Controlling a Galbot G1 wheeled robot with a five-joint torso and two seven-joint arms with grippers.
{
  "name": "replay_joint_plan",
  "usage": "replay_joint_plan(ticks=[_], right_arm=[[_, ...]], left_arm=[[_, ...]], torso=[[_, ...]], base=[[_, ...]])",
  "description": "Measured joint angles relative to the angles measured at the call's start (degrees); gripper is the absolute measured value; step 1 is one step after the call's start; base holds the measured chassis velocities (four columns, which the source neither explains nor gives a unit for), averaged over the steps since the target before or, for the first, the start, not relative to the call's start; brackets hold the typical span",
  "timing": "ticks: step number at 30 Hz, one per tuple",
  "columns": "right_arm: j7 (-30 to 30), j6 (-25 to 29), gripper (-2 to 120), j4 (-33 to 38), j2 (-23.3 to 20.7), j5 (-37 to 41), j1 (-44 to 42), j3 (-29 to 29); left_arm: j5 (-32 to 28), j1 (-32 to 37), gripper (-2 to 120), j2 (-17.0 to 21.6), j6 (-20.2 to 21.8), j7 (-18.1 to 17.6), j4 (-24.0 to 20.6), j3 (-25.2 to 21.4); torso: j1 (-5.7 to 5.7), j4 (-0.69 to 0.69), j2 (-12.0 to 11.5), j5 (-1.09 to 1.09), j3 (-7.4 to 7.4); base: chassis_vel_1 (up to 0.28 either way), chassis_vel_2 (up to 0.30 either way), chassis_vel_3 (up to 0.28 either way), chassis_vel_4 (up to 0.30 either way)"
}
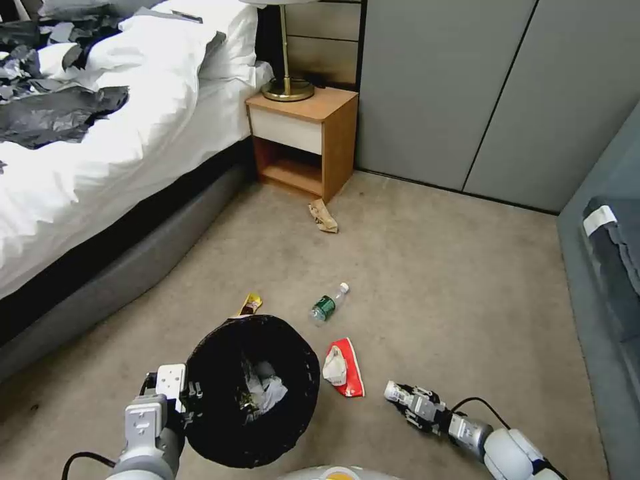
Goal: Pick up the trash bin, then pick up the garbage from the floor and place it into the trash bin.
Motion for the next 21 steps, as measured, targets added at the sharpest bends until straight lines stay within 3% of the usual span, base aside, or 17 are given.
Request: replay_joint_plan(ticks=[4,7,8,10,12,13,16,19,21], right_arm=[[2.3,0.1,22,6.7,-0.5,5.4,-1.5,1.1],[3.6,-0.3,21,19.5,-1.5,14.6,-4.6,2.7],[3.6,-0.3,21,19.5,-1.5,14.6,-4.6,2.7],[4.0,-0.4,20,28.2,-1.6,19.8,-5.9,3.5],[4.0,-0.4,20,28.2,-1.6,19.8,-5.9,3.5],[3.6,0.1,19,34.6,-1.5,24.2,-6.5,3.3],[2.5,0.8,19,39.9,-1.4,28.0,-6.9,2.0],[1.4,0.3,19,49.0,-2.0,32.6,-8.1,-3.1],[1.7,-0.2,19,50.3,-2.5,33.2,-8.3,-4.6]], left_arm=[[0.1,0.1,0,0.1,0.0,0.0,-0.1,0.1],[0.1,0.1,0,0.5,0.0,0.0,-0.2,0.4],[0.1,0.1,0,0.5,0.0,0.0,-0.2,0.4],[-0.2,0.2,0,1.0,0.1,0.0,-0.3,0.6],[-0.2,0.2,0,1.0,0.1,0.0,-0.3,0.6],[-0.5,0.1,0,1.5,0.2,0.0,-0.2,0.8],[-0.8,0.1,0,2.1,0.4,0.0,-0.1,1.0],[-2.0,0.0,0,3.4,0.7,0.0,0.1,1.0],[-2.5,-0.1,0,3.6,0.8,-0.1,0.1,1.0]], torso=[[0.00,0.01,0.0,-0.03,0.00],[0.00,0.00,0.0,-0.06,0.00],[0.00,0.00,0.0,-0.06,0.00],[0.00,0.01,0.0,-0.09,-0.01],[0.00,0.01,0.0,-0.09,-0.01],[0.00,0.02,0.0,-0.09,-0.01],[0.00,0.02,0.0,-0.09,-0.01],[0.00,0.01,0.0,-0.08,-0.01],[0.00,0.00,0.0,-0.09,-0.01]], base=[[0.000,0.000,0.000,0.000],[0.000,0.000,0.000,0.000],[0.000,0.000,0.000,0.000],[0.000,0.000,0.000,0.000],[0.000,0.000,0.000,0.000],[0.000,0.000,0.000,0.000],[0.000,0.000,0.000,0.000],[0.000,0.000,0.000,0.000],[0.000,0.000,0.000,0.000]])
